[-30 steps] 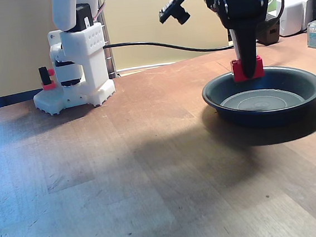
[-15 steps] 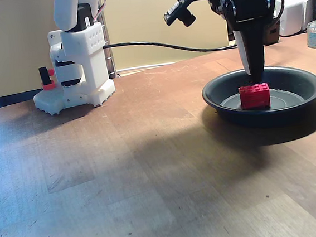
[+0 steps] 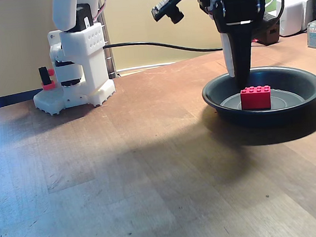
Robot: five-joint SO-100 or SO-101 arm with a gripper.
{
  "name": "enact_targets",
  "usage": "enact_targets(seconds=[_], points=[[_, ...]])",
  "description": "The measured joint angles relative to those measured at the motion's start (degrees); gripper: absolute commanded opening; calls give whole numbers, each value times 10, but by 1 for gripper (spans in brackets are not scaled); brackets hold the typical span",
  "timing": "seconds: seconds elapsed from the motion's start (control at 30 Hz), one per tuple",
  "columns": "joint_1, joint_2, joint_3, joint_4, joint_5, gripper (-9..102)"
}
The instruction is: Grasp a lego block and put it in the bin.
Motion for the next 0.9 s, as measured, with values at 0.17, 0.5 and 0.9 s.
enact_targets(seconds=[0.17,0.5,0.9], points=[[4,51,0,12,-5,19],[88,163,11,25,-143,19],[335,371,214,13,-577,19]])
